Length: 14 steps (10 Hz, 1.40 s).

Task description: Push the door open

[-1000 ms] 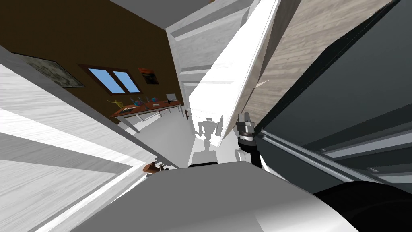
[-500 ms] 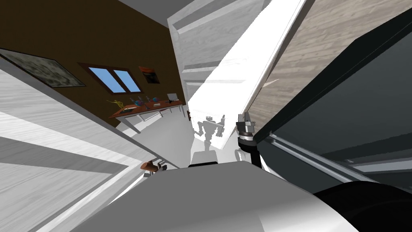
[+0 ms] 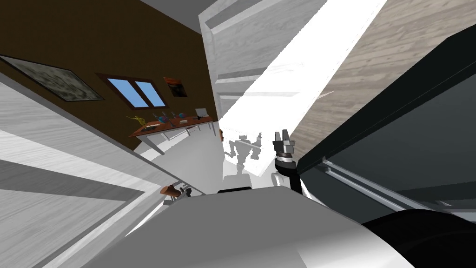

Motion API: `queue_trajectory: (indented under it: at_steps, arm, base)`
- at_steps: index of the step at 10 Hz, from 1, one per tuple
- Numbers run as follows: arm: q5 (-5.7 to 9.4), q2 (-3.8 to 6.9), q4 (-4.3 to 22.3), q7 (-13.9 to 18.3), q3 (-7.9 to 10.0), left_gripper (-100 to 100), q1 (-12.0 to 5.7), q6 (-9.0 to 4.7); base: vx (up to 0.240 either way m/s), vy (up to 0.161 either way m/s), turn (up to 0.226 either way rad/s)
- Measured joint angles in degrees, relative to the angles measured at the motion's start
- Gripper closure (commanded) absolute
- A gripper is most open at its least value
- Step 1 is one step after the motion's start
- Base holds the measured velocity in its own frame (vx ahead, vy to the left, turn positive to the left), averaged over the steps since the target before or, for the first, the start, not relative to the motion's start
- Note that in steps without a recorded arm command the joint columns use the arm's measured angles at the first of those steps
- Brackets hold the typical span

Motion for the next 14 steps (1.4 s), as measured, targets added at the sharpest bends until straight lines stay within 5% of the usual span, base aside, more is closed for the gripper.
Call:
queue_trajectory:
  at_steps: [5, 14]
  arm:
    - [4.89, -1.40, 0.75, -3.40, 3.37, 100, -2.91, -0.45]
    - [8.08, 0.22, -0.75, -4.70, 4.78, 100, -2.39, -1.53]
  base:
    - [0.158, 0.094, 0.042]
    - [0.121, 0.165, 0.078]
